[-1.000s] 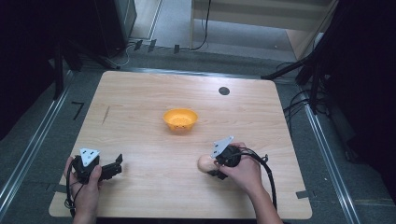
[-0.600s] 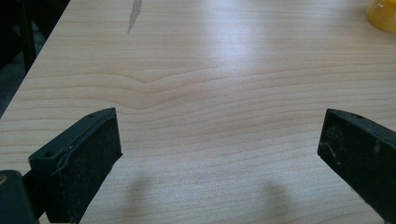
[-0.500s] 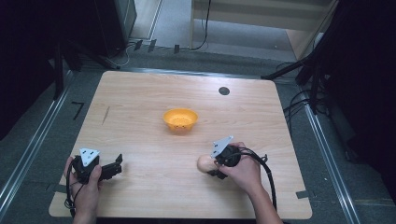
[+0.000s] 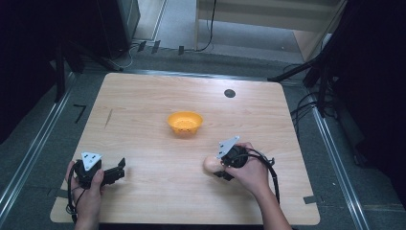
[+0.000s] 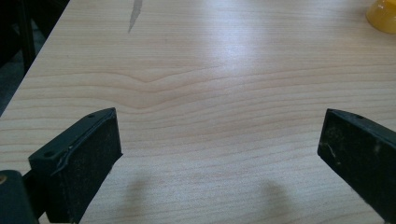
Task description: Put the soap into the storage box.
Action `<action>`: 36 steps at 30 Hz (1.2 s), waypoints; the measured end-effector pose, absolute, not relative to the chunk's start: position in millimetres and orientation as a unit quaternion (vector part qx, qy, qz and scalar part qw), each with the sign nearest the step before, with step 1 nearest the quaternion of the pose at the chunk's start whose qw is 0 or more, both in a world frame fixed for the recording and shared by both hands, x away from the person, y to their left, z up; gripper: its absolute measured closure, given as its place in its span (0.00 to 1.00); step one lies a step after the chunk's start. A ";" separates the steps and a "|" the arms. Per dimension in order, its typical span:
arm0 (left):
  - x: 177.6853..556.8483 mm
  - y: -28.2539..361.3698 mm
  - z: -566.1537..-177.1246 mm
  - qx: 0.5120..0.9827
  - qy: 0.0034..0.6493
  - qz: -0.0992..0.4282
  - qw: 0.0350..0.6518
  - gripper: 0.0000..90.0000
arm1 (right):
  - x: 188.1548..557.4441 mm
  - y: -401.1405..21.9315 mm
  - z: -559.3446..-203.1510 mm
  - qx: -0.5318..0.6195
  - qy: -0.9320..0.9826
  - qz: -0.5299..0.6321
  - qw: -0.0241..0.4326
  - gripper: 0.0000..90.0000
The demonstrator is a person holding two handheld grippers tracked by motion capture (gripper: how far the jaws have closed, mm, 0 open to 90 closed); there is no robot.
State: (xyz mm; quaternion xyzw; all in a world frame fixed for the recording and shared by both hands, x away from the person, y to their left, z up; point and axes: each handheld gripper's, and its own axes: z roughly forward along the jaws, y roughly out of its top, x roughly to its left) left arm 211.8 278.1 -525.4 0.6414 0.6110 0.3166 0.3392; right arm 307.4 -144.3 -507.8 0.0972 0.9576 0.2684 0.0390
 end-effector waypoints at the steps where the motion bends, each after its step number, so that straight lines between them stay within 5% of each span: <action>1: 211.8 278.1 -525.5 0.641 0.611 0.317 0.340 0.00 | 308.0 -144.3 -506.9 0.096 0.958 0.266 0.039 0.37; 36: 211.5 277.7 -525.4 0.642 0.610 0.316 0.340 0.00 | 354.3 -120.6 -470.1 0.064 0.956 0.286 0.032 0.37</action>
